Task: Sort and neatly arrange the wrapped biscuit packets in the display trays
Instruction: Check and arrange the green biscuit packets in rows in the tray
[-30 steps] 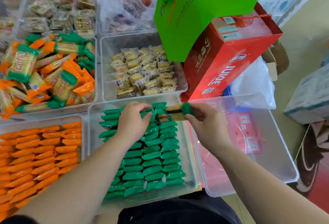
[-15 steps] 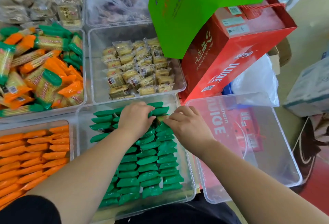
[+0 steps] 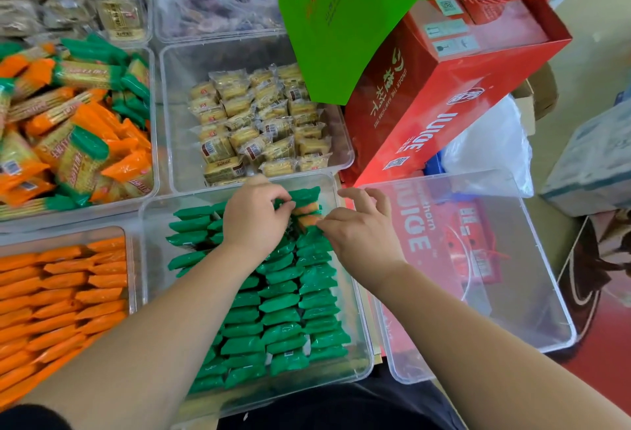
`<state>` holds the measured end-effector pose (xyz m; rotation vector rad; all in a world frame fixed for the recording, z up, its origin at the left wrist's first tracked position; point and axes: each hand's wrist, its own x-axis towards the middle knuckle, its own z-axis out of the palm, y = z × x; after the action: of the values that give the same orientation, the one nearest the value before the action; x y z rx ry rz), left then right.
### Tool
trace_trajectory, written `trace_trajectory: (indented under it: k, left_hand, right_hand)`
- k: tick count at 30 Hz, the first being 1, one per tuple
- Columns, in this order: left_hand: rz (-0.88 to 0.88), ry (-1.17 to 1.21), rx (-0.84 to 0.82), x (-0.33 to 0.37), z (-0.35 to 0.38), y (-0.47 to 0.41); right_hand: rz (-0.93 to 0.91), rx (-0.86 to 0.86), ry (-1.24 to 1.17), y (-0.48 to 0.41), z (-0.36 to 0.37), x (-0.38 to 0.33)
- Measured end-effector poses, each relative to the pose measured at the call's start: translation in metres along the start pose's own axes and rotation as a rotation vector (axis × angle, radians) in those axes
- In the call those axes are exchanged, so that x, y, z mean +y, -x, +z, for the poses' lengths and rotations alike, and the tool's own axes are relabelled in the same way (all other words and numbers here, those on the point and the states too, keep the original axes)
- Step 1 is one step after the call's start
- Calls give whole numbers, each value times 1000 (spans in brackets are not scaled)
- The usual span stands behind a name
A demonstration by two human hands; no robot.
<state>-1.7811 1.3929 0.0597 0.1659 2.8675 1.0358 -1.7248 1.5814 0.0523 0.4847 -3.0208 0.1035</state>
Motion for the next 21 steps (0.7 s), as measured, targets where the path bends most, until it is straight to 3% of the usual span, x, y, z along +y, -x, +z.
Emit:
trace_trajectory:
  k: [4,13,21]
  left_hand:
    - [-35,93,55,9,-29,10]
    - [-387,470,228,0,-80,64]
    - [-512,705,200,-6,-73,106]
  right_hand:
    - [26,-136,41,-12,0,-6]
    - [23,-471,131,-1,-17,-22]
    - [4,-633,296,-9,-23,-31]
